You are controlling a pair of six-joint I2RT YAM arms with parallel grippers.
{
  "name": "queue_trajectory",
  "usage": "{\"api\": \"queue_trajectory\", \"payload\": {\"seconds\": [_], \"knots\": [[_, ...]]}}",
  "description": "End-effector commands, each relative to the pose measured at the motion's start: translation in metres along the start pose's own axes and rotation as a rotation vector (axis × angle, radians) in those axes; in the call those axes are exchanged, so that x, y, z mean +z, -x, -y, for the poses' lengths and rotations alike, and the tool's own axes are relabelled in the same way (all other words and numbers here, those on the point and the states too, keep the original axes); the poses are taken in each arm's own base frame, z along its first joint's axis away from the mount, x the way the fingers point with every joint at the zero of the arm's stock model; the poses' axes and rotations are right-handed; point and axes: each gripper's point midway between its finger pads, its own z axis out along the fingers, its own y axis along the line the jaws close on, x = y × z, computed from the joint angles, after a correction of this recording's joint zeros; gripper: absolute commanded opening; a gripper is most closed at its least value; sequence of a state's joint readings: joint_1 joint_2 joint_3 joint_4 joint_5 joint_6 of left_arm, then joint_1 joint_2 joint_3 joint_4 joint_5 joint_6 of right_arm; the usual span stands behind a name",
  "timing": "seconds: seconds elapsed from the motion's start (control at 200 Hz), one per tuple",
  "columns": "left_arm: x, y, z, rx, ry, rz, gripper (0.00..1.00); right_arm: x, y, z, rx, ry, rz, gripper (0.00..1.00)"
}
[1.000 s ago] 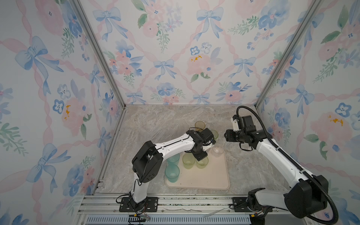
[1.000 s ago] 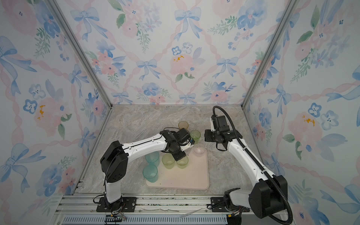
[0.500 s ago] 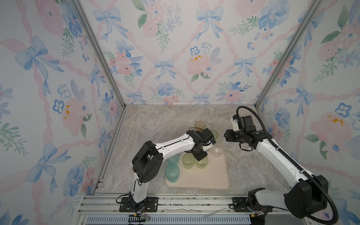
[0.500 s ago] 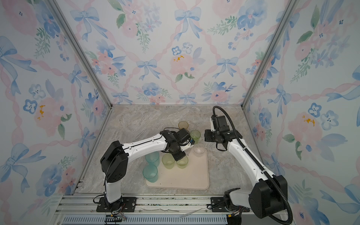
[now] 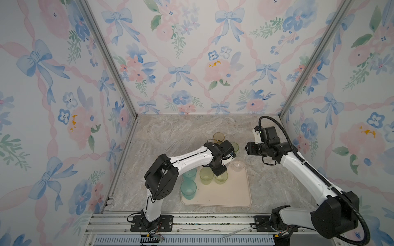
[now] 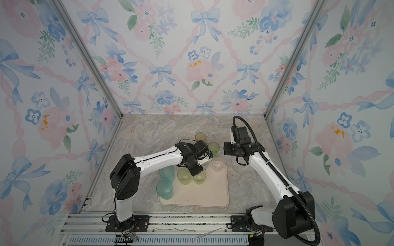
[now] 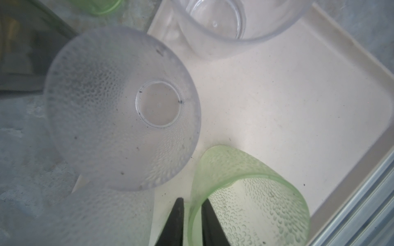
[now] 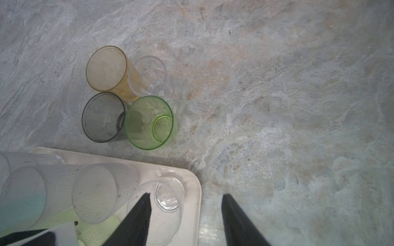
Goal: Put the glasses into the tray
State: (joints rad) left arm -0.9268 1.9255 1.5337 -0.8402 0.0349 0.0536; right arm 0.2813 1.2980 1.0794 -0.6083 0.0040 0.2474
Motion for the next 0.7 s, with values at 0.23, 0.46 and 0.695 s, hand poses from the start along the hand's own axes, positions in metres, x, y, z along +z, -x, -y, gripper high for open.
{"api": "queue_trajectory", "payload": {"seconds": [0.23,0.46,0.695], "knots": [[-0.03,0.009,0.0,0.031,-0.008,0.065,0.21,0.005,-0.003,0.002,0.014,0.008,-0.015,0.57],[-0.043,0.013,-0.001,0.028,-0.013,0.101,0.22,0.005,-0.002,0.001,0.012,0.009,-0.015,0.57],[-0.104,0.037,-0.022,-0.004,-0.009,0.288,0.21,0.013,-0.003,-0.001,0.01,0.02,-0.04,0.56]]}}
